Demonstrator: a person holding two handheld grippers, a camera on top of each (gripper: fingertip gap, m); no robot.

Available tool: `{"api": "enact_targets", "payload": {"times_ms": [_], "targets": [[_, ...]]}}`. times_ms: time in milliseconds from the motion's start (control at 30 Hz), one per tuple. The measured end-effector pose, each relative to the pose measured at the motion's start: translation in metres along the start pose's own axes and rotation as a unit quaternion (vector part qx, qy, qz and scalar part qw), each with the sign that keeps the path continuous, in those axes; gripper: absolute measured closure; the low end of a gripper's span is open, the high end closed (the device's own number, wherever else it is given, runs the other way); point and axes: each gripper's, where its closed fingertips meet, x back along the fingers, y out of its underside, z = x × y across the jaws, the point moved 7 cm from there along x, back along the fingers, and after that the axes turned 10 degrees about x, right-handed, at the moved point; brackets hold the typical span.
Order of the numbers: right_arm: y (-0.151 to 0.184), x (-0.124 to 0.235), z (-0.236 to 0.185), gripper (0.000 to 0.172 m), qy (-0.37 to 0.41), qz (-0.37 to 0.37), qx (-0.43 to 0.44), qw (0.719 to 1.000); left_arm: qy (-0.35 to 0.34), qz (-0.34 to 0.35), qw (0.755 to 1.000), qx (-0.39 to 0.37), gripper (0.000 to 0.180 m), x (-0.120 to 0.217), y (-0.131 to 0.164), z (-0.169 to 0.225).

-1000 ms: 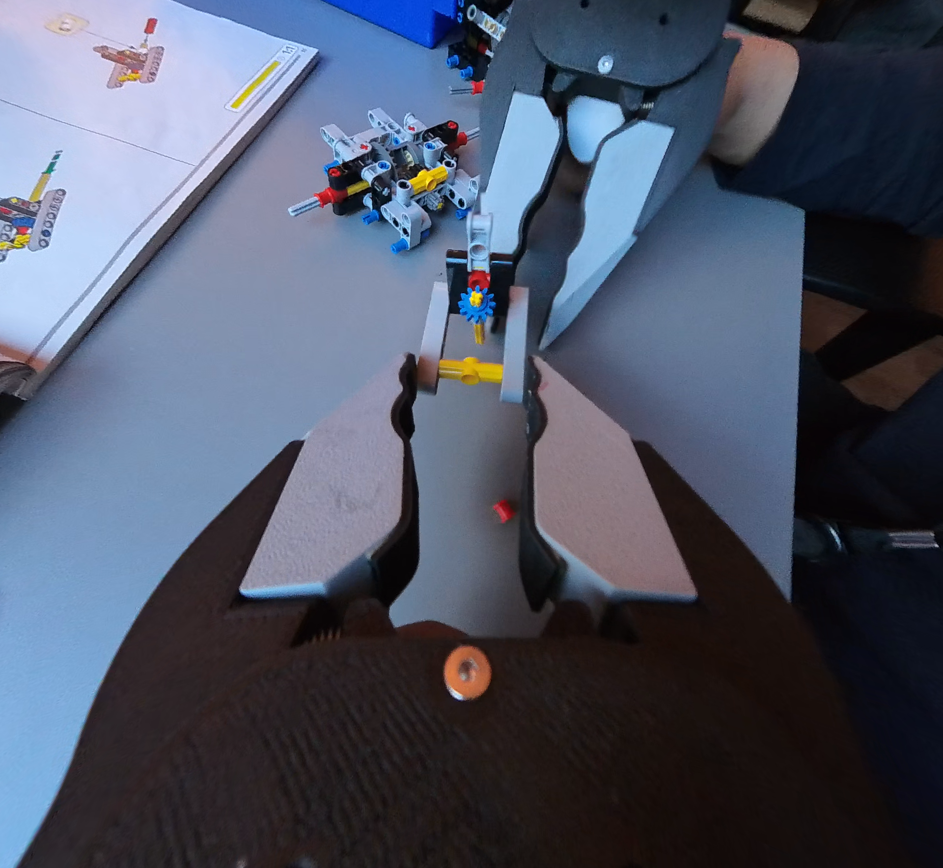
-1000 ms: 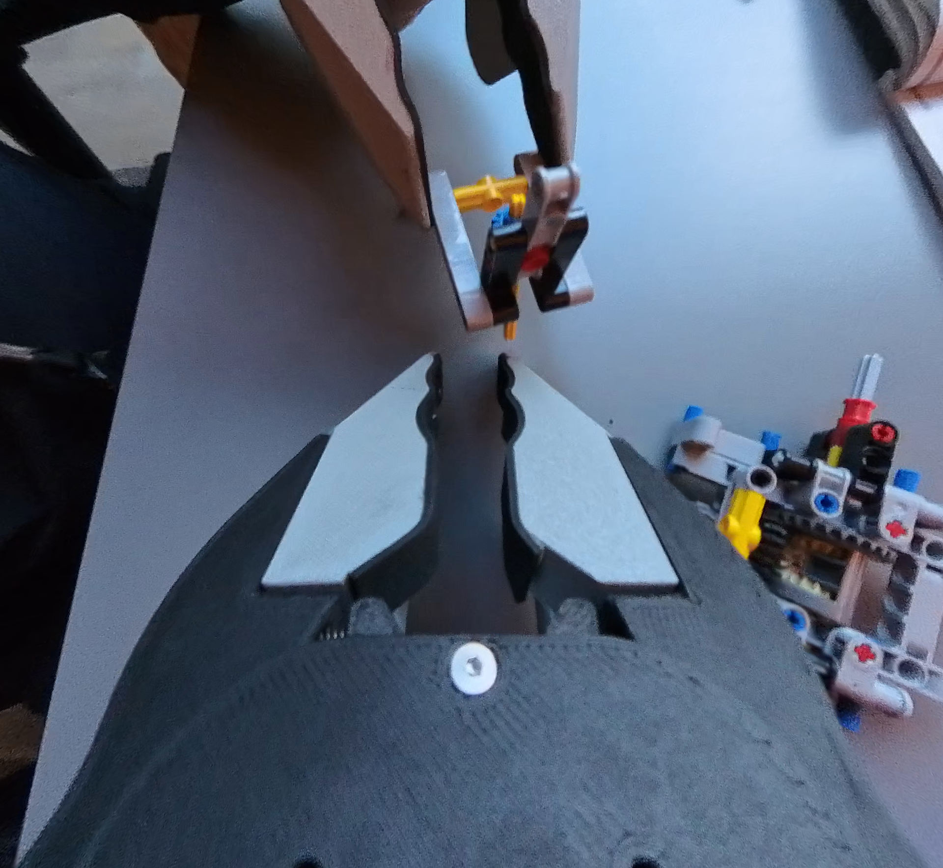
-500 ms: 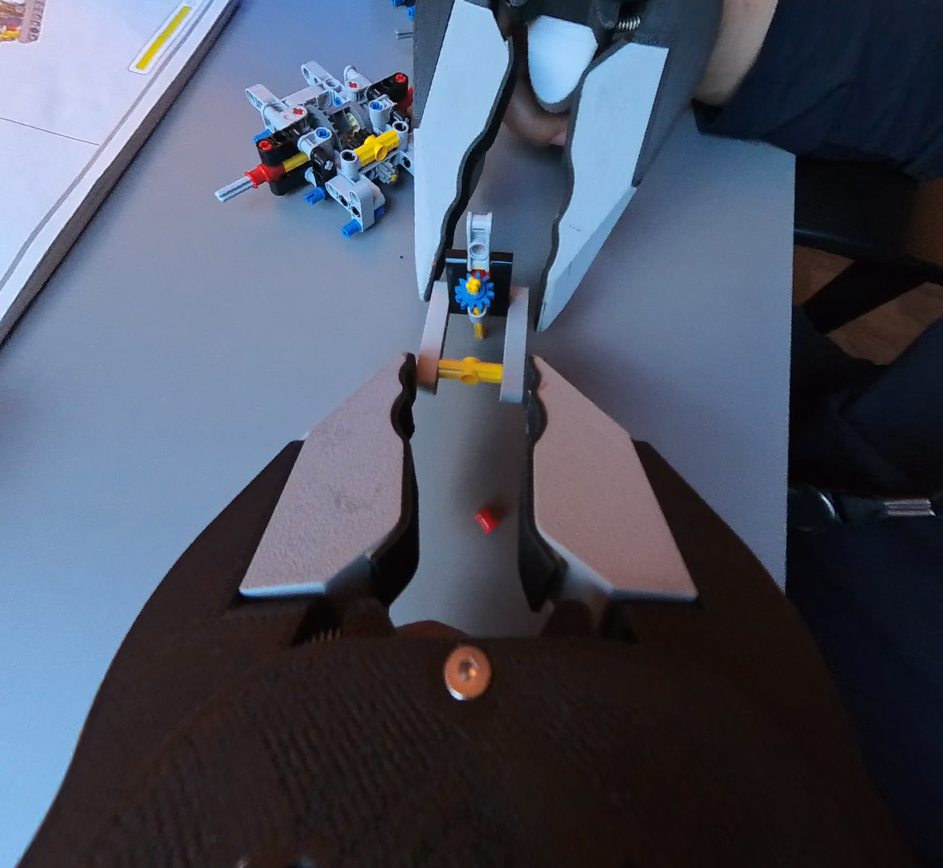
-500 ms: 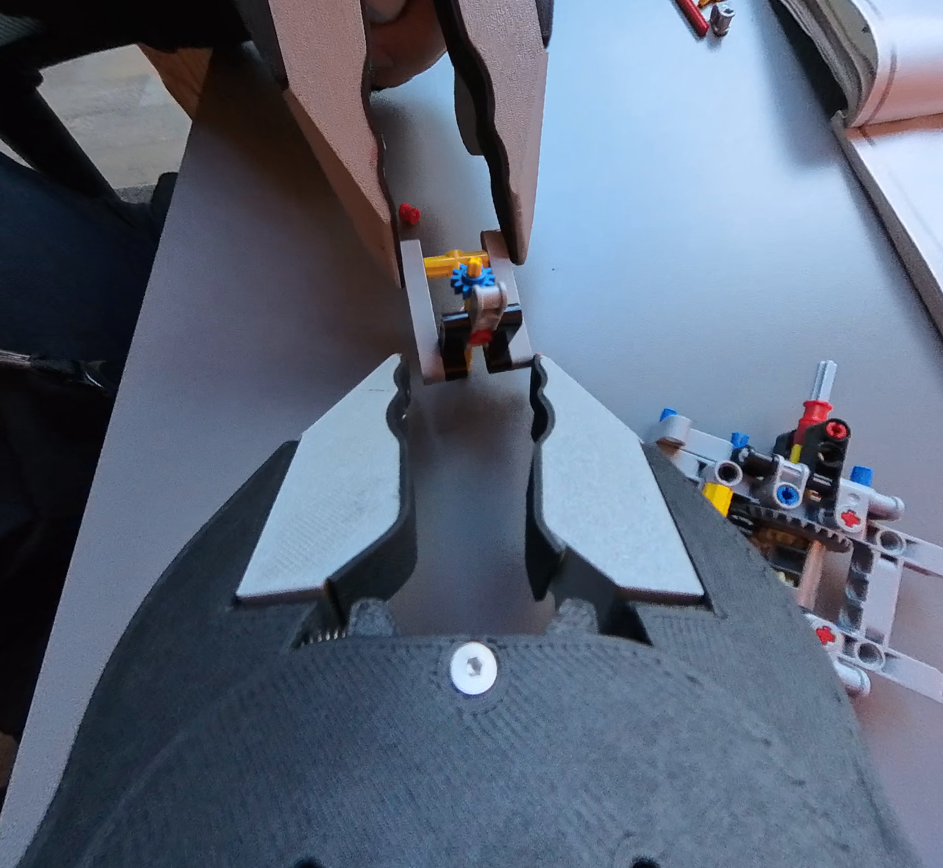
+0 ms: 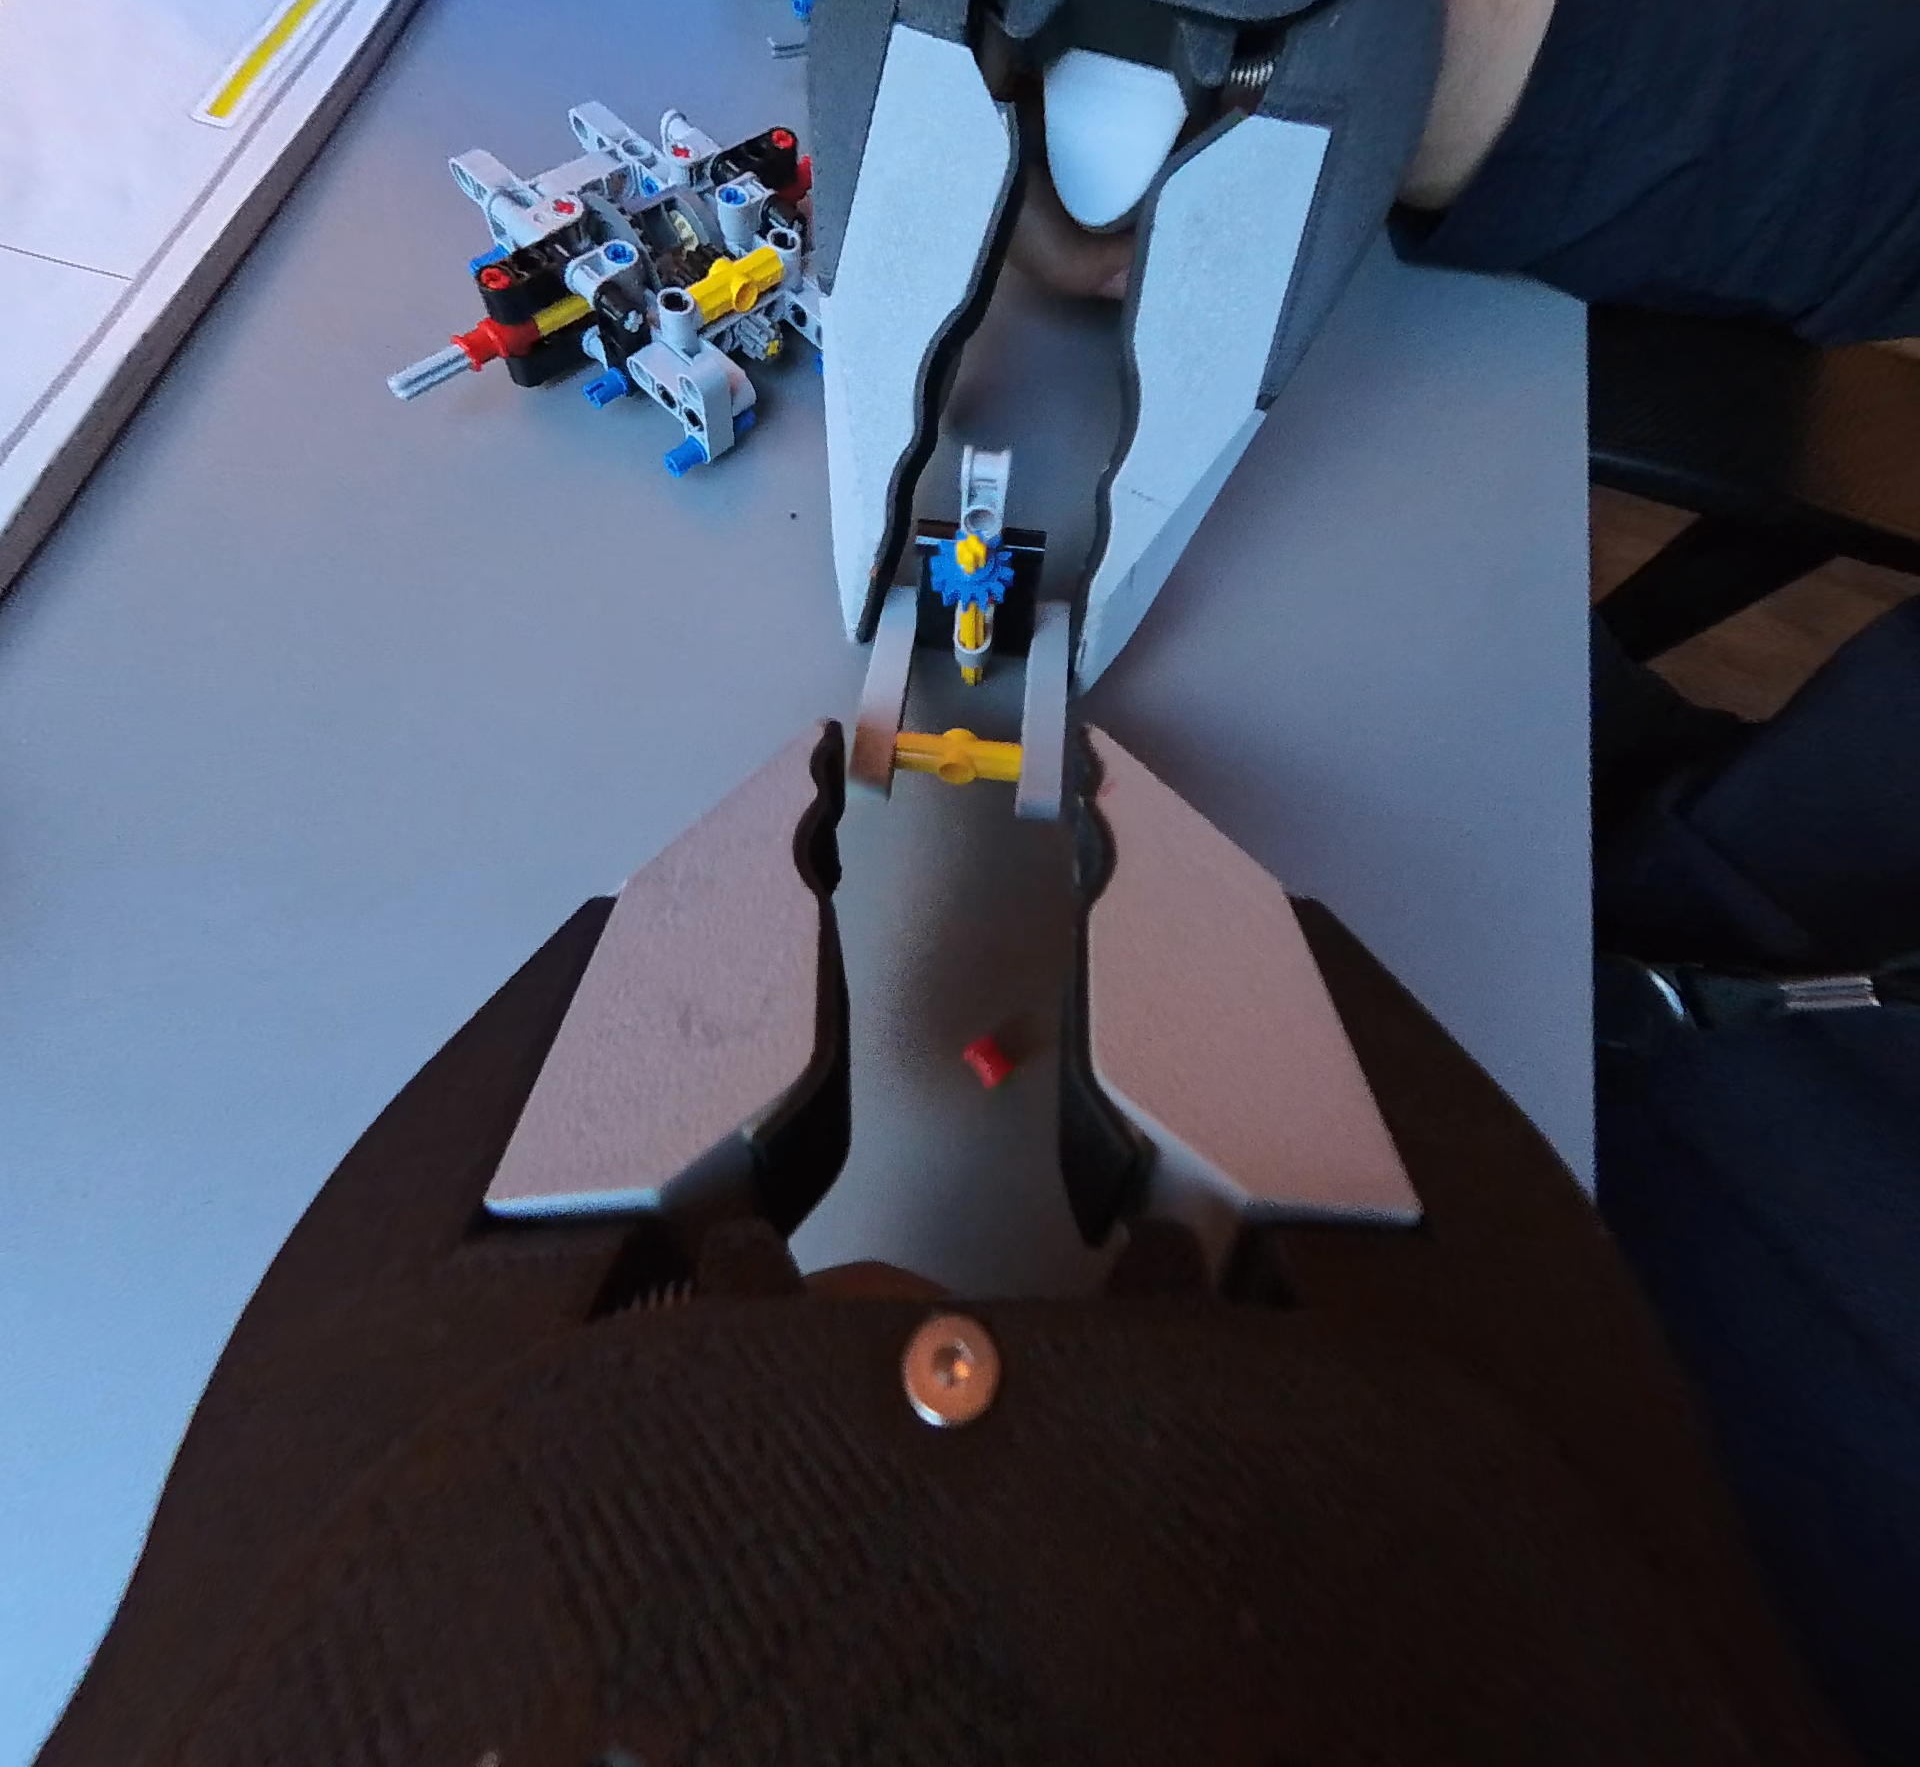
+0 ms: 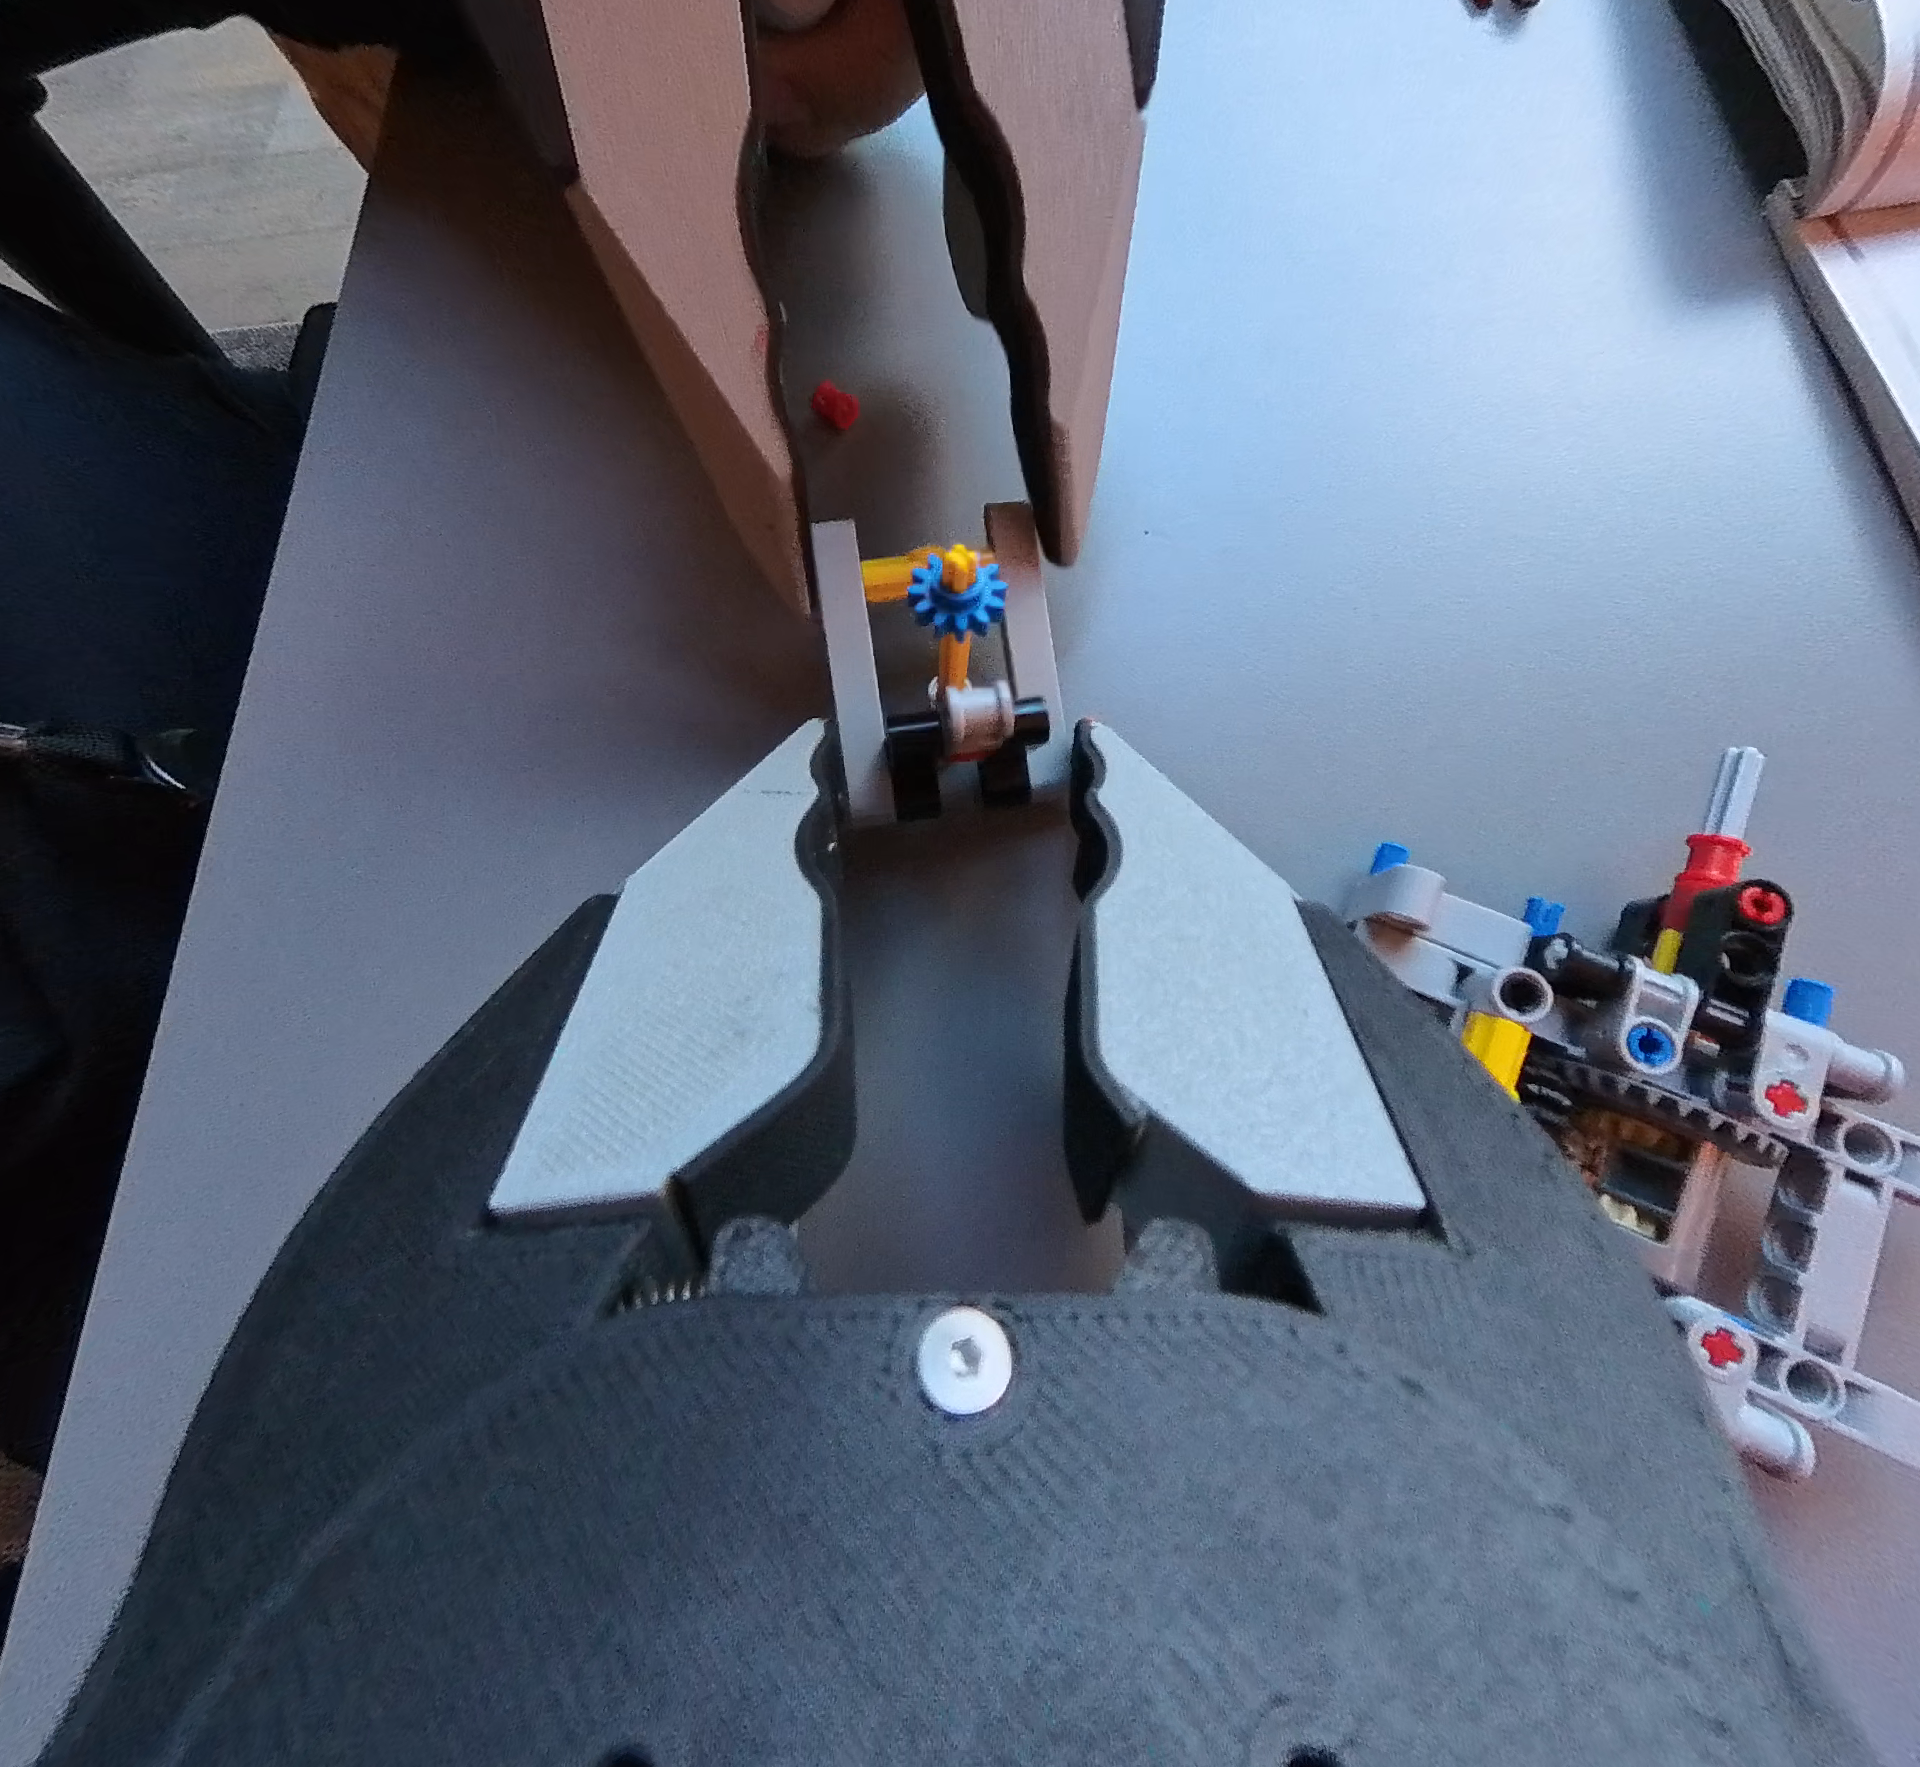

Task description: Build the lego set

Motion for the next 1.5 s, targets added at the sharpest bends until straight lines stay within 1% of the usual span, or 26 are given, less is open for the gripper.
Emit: {"api": "enact_targets", "payload": {"times_ms": [67, 100, 167, 200, 267, 367, 467, 567, 733, 867, 933, 1100, 1200, 1300, 1500], "targets": [[0.0, 0.0, 0.0, 0.131, 0.002, -0.001, 0.002, 1.0, -0.009, 0.004, 1.0, 0.002, 0.134, 0.015, -0.002, -0.004], [0.0, 0.0, 0.0, 0.131, 0.003, -0.001, 0.004, 1.0, -0.009, 0.009, 1.0, 0.004, 0.137, 0.025, -0.002, -0.006], [0.0, 0.0, -0.001, 0.131, 0.006, -0.003, 0.007, 1.0, 0.007, 0.007, 1.0, 0.013, 0.148, 0.045, 0.0, -0.006], [0.0, 0.0, -0.001, 0.131, 0.007, -0.003, 0.008, 1.0, 0.008, -0.004, 1.0, 0.017, 0.151, 0.051, 0.004, -0.005], [0.0, 0.0, -0.001, 0.131, 0.007, -0.003, 0.009, 1.0, -0.003, -0.035, 0.999, 0.017, 0.153, 0.057, 0.015, -0.002], [0.0, -0.001, -0.002, 0.131, 0.008, -0.004, 0.013, 1.0, -0.013, -0.063, 0.998, 0.013, 0.155, 0.049, 0.029, 0.004], [0.0, -0.001, -0.002, 0.131, 0.013, -0.006, 0.018, 1.0, -0.035, -0.08, 0.996, 0.013, 0.156, 0.039, 0.037, 0.0], [0.0, -0.001, -0.002, 0.131, 0.014, -0.007, 0.019, 1.0, -0.024, -0.078, 0.996, 0.031, 0.156, 0.032, 0.037, 0.001], [0.0, -0.001, -0.003, 0.131, 0.017, -0.008, 0.023, 1.0, -0.044, -0.083, 0.995, 0.02, 0.159, 0.03, 0.037, 0.001], [0.0, -0.001, -0.003, 0.131, 0.016, -0.008, 0.023, 1.0, -0.041, -0.081, 0.996, 0.022, 0.157, 0.031, 0.036, 0.0], [0.0, -0.001, -0.003, 0.131, 0.017, -0.008, 0.023, 1.0, -0.037, -0.085, 0.996, 0.017, 0.162, 0.031, 0.037, 0.001], [0.0, -0.001, -0.003, 0.131, 0.017, -0.008, 0.024, 1.0, -0.044, -0.095, 0.995, 0.01, 0.162, 0.034, 0.038, 0.005], [0.0, -0.002, -0.003, 0.131, 0.018, -0.009, 0.025, 1.0, -0.044, -0.091, 0.995, 0.009, 0.169, 0.036, 0.038, 0.007], [0.0, -0.002, -0.003, 0.131, 0.018, -0.009, 0.025, 0.999, -0.052, -0.103, 0.993, 0.014, 0.171, 0.032, 0.04, 0.005], [0.0, -0.002, -0.003, 0.131, 0.019, -0.009, 0.026, 0.999, -0.048, -0.099, 0.994, 0.024, 0.177, 0.027, 0.037, 0.005]]}}
